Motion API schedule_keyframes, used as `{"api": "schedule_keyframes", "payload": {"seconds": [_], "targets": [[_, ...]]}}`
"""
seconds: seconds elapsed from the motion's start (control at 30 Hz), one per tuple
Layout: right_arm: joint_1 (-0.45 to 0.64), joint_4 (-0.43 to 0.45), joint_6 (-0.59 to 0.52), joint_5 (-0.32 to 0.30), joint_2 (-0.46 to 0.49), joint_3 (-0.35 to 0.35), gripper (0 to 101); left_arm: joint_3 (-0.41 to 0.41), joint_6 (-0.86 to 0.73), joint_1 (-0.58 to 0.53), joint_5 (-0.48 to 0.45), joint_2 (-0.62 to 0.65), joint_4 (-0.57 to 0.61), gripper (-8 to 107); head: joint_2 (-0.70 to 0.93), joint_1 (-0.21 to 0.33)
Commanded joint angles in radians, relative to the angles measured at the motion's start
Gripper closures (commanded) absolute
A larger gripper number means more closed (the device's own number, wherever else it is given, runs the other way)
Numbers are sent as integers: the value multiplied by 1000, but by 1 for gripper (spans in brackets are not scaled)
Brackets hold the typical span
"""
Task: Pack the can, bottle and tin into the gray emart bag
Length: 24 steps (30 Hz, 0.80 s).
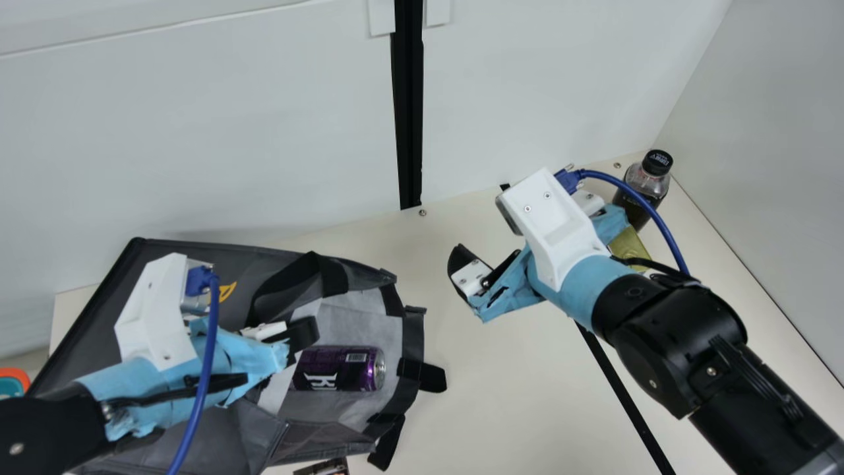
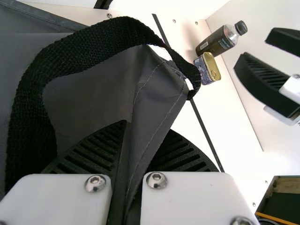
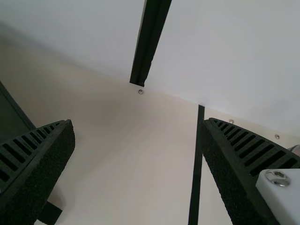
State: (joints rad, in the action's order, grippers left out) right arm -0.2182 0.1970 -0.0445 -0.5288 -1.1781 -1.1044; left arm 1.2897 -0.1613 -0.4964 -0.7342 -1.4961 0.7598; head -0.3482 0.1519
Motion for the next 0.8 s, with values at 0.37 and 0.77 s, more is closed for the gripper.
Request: {"api": "schedule_keyframes", "payload": {"seconds": [0.37, 0.77], "targets": [[35, 63, 52, -60, 26, -46, 10, 0, 0, 0, 0, 0, 0, 89, -1, 23], [102, 71, 11, -114, 42, -100, 10, 0, 0, 0, 0, 0, 0, 89, -1, 23]]}}
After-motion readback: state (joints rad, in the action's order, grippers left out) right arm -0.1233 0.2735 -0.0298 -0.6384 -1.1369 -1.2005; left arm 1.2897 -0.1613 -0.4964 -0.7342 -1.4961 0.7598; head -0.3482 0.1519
